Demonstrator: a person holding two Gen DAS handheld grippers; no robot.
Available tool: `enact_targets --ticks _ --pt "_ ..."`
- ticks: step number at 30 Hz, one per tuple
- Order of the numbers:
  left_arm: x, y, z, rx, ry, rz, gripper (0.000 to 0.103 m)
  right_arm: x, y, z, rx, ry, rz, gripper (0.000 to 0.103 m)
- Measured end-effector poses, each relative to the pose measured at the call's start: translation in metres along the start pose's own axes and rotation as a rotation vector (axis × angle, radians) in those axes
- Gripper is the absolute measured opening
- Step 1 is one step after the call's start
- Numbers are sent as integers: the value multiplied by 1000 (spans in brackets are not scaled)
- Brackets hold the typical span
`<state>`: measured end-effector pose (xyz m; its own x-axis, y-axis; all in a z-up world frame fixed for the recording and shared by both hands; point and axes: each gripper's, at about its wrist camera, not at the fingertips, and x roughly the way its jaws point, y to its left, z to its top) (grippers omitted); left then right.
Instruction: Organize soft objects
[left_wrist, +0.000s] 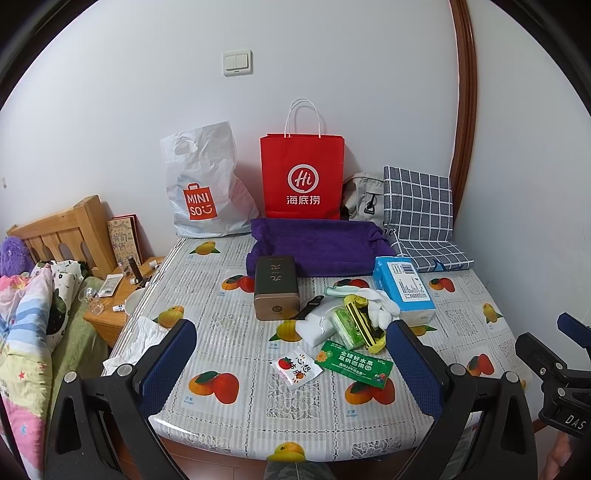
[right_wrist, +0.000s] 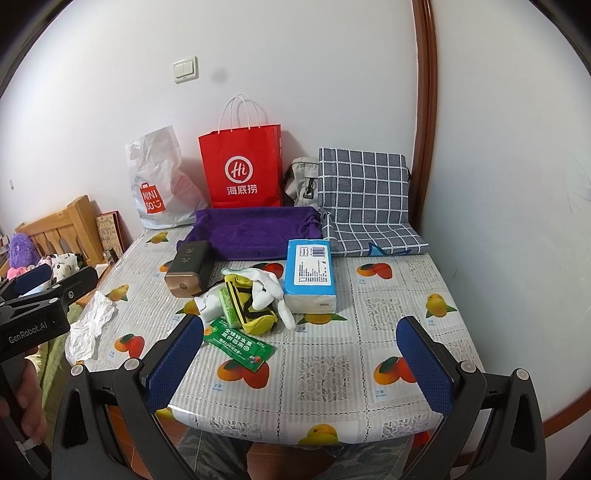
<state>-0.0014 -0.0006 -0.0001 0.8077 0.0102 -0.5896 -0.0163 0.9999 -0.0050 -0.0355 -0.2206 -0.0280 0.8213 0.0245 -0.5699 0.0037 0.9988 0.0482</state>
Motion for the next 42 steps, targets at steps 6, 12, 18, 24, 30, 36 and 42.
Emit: enact_targets --ticks 6,12,18,24,30,36,42 --pt "0 -1 0 0 0 0 103 -1 1 0 -1 -1 0 103" --pt "0 -1 0 0 0 2 103 -2 2 0 0 -2 0 103" --pt "0 -2 0 1 0 2 103 -2 2 0 -3 -3 1 103" --pt "-2 3 1 -1 -4 -5 103 -4 4 0 -2 -9 5 103" --pt "4 11 3 -7 9 -11 103 3 1 -3 0 -7 9 103" --pt "34 16 -3 -28 65 -17 103 24 -3 -9 10 16 15 103" --pt "71 22 -17 -45 126 9 100 55 -4 -19 10 49 41 103"
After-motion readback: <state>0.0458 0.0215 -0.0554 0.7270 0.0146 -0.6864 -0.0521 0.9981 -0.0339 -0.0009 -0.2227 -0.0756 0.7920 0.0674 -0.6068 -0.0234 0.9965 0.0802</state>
